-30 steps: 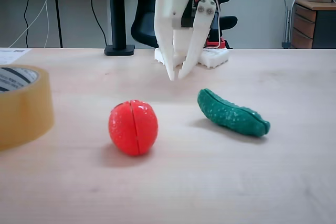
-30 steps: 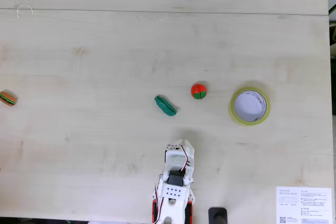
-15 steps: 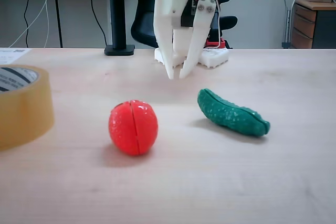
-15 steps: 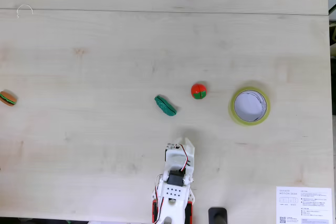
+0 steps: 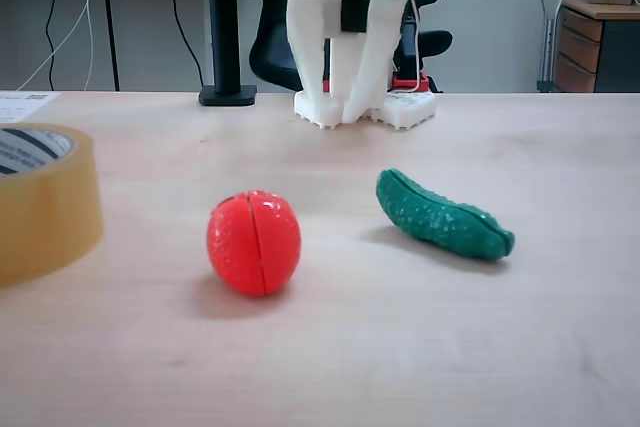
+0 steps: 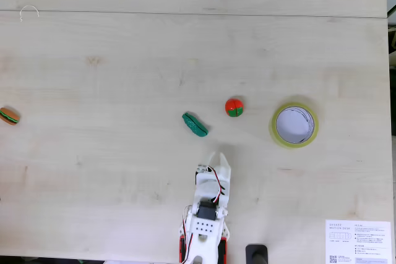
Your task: Grasp a cucumber and put it in the hole.
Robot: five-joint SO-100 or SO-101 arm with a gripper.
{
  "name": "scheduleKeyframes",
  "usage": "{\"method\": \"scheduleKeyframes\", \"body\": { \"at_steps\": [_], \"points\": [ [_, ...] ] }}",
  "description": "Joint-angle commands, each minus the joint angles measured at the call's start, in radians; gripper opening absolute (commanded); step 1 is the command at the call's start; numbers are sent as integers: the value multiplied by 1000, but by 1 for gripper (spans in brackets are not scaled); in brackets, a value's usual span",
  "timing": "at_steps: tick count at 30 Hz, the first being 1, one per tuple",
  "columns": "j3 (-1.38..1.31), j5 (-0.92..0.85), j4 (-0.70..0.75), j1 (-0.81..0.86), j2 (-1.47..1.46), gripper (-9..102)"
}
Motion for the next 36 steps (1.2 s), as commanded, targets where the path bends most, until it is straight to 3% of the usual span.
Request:
{"method": "scheduleKeyframes", "body": {
  "at_steps": [1,10,17,24,27,29,31,33,36],
  "points": [
    [-153,8,-40,-5,-2,5],
    [-463,0,-114,-5,-334,6],
    [-761,0,-118,-28,-723,15],
    [-793,6,-160,-124,-927,18],
    [-790,2,-160,-176,-983,14],
    [-793,0,-160,-209,-1020,2],
    [-793,-8,-160,-239,-1057,0],
    [-793,-8,-166,-256,-1086,13],
    [-792,-8,-192,-264,-1100,15]
  ]
}}
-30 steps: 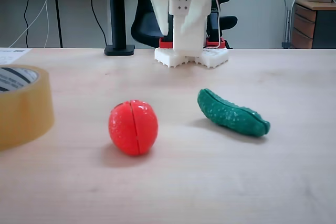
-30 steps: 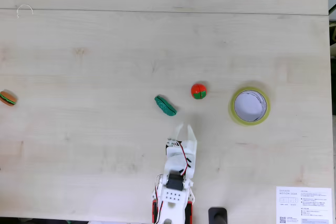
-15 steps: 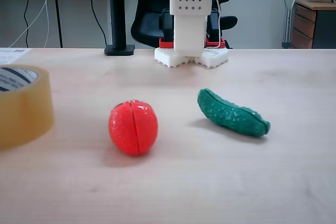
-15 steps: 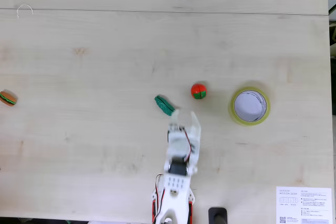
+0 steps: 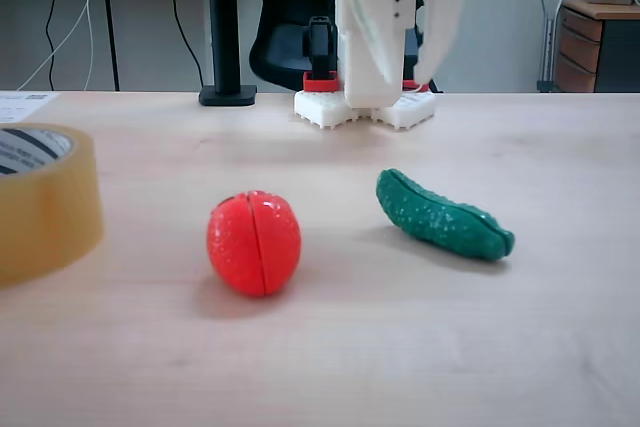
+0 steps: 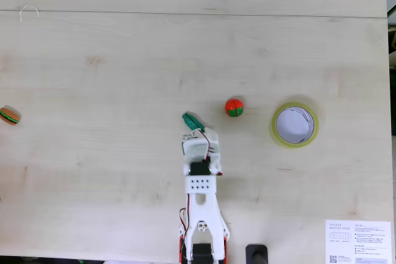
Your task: Grasp a cucumber and put it in the hole.
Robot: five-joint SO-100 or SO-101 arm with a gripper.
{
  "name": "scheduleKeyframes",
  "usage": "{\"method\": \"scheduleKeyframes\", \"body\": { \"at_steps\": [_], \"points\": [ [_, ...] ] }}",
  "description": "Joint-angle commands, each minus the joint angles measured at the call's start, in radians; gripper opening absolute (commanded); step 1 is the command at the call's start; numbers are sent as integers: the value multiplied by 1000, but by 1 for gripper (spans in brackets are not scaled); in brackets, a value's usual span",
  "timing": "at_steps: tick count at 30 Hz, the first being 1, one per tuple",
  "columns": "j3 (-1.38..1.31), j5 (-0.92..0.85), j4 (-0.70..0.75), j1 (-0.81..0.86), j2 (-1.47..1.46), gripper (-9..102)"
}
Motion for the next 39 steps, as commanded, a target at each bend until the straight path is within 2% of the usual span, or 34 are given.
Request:
{"method": "scheduleKeyframes", "body": {
  "at_steps": [1,5,8,22,25,30,32,35,36,39],
  "points": [
    [-81,-8,-69,-9,-2,17],
    [-63,-8,-169,-6,-6,19],
    [-38,-8,-218,26,48,16],
    [-34,-6,-245,80,44,17],
    [-32,-106,-293,80,41,18],
    [-17,-107,-299,80,66,8],
    [18,-107,-348,81,67,11],
    [123,-127,-489,80,114,27],
    [164,-175,-543,80,137,28],
    [209,-336,-560,80,158,32]
  ]
}}
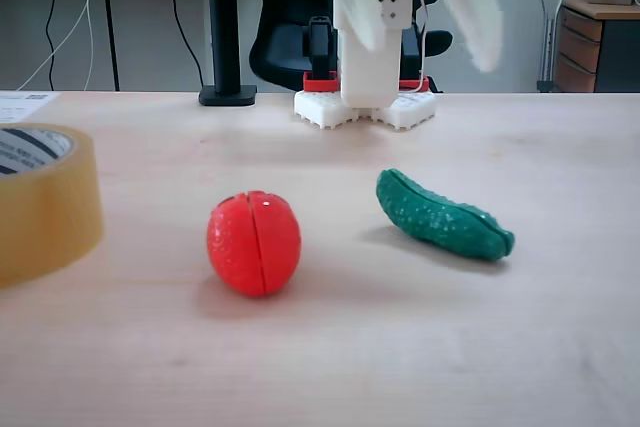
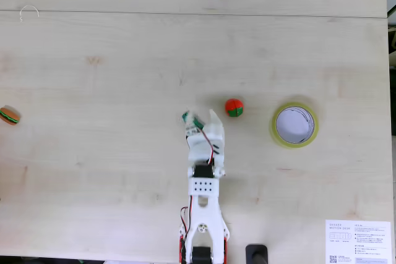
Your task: Grasp a cucumber and put it in the hole.
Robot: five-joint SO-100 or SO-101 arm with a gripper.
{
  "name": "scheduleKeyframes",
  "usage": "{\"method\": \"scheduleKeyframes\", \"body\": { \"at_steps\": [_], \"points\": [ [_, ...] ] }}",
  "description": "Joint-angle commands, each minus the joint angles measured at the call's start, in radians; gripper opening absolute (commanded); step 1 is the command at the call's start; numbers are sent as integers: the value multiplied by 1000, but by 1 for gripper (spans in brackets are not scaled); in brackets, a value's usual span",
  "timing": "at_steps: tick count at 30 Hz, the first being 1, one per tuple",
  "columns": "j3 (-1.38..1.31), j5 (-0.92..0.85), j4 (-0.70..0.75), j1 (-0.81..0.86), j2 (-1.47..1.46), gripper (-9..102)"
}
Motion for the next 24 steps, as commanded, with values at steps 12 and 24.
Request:
{"method": "scheduleKeyframes", "body": {
  "at_steps": [12,24],
  "points": [
    [-155,-523,181,3,-126,43],
    [-422,-555,423,-41,-469,31]
  ]
}}
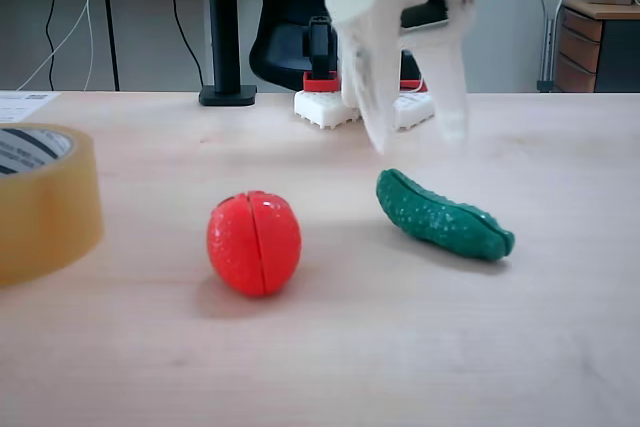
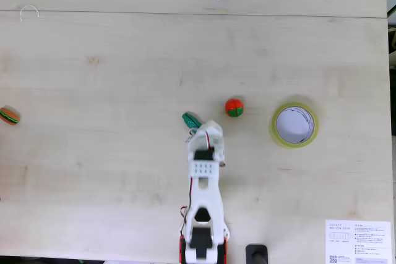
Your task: Grasp a cucumber and put it in the hole.
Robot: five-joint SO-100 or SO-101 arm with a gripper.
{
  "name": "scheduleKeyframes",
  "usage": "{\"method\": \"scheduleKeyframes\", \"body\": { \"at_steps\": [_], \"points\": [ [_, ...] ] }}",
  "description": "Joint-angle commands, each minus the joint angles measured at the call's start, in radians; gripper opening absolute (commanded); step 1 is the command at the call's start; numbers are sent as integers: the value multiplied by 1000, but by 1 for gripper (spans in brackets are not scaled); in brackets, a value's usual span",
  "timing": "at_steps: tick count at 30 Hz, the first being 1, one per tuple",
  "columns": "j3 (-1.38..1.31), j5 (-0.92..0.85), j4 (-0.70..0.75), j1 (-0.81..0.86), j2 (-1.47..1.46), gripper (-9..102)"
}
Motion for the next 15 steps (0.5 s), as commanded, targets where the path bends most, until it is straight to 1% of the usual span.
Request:
{"method": "scheduleKeyframes", "body": {
  "at_steps": [1,10,15],
  "points": [
    [-147,-8,35,-23,-74,32],
    [-227,-8,44,-55,-224,31],
    [-328,-8,144,-55,-322,26]
  ]
}}
